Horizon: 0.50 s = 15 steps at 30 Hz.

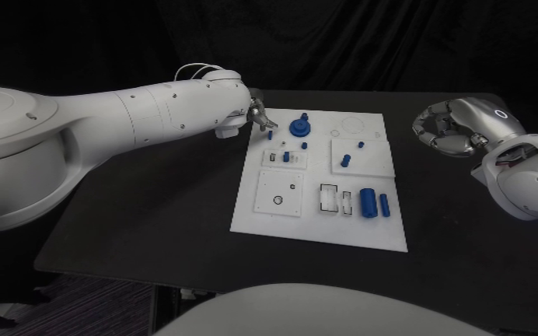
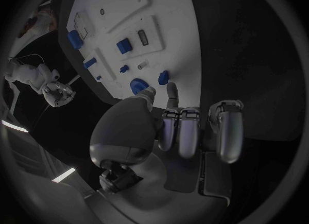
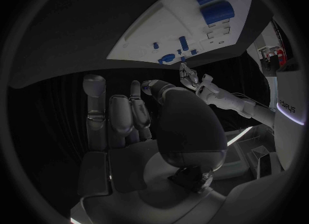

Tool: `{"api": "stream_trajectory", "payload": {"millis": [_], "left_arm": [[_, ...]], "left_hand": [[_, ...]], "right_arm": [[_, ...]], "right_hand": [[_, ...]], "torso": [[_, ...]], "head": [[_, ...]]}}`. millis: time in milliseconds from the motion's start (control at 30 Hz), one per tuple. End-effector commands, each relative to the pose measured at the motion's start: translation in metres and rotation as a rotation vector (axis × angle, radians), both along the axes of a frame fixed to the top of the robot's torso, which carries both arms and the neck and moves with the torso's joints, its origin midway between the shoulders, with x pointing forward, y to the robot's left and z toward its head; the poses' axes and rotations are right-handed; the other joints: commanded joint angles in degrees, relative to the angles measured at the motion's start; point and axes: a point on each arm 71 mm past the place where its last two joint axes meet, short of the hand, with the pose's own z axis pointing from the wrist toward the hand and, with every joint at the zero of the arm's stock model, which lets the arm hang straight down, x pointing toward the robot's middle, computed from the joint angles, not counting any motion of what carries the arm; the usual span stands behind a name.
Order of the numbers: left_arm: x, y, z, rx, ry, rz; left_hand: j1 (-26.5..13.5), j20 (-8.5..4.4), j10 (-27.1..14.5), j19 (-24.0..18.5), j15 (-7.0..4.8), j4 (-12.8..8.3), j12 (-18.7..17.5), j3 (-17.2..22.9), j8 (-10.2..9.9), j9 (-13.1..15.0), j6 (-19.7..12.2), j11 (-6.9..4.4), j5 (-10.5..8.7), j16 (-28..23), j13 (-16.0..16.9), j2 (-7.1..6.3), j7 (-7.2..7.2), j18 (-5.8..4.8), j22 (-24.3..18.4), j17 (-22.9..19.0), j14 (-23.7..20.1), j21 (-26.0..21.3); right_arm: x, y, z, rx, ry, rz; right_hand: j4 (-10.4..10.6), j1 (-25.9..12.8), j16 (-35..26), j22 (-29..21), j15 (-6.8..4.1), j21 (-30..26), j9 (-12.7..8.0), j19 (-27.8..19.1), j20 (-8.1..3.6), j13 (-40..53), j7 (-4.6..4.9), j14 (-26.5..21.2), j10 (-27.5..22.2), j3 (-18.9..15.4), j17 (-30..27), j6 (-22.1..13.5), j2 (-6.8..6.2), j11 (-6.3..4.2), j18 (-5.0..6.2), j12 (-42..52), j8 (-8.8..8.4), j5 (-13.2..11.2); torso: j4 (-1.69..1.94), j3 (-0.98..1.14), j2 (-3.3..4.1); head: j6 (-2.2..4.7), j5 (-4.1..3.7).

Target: Assemble the parts on the task board

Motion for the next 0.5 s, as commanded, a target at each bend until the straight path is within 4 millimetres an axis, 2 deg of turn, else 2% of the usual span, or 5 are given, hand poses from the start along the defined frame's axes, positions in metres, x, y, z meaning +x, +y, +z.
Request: {"api": "stream_trajectory", "payload": {"millis": [33, 500], "left_arm": [[-0.0009, -0.0026, -0.0021, 0.002, 0.016, -0.021], [-0.0014, -0.0048, -0.0051, 0.008, 0.033, -0.029]], "left_hand": [[-0.2, 0.41, 6.0, 1.5, 0.41, 0.0, 0.2, -0.4, -0.3, 0.0, -0.5, 0.49, -0.27, 0.1, 15.0, 0.33, 0.06, 0.42, 12.0, 15.1, 5.8, -0.3], [-0.1, 0.58, 6.0, 1.1, 0.60, -0.1, 0.2, -0.4, -0.9, -0.3, -1.1, 0.68, 0.30, 0.1, 15.0, 0.75, 0.26, 0.58, 11.8, 15.1, 5.8, -1.1]], "right_arm": [[0.0000, -0.0003, -0.0003, -0.003, -0.003, -0.005], [0.0000, 0.0003, -0.0004, -0.003, -0.002, -0.004]], "right_hand": [[0.2, -0.5, -0.3, 4.5, -0.11, -0.4, 0.1, 0.0, -0.13, 0.0, 0.04, -0.1, -0.1, 0.0, 0.0, -0.1, -0.12, 0.04, -0.05, -0.4, 0.12, 0.2], [0.2, -0.4, -0.4, 4.5, -0.12, -0.4, 0.1, 0.1, -0.13, 0.0, 0.01, -0.2, -0.1, 0.0, -0.1, -0.1, -0.17, 0.01, -0.06, -0.4, 0.13, 0.2]], "torso": [[0.05, -0.01, -0.04], [-0.01, 0.03, -0.01]], "head": [[0.01, -0.08], [0.01, -0.10]]}}
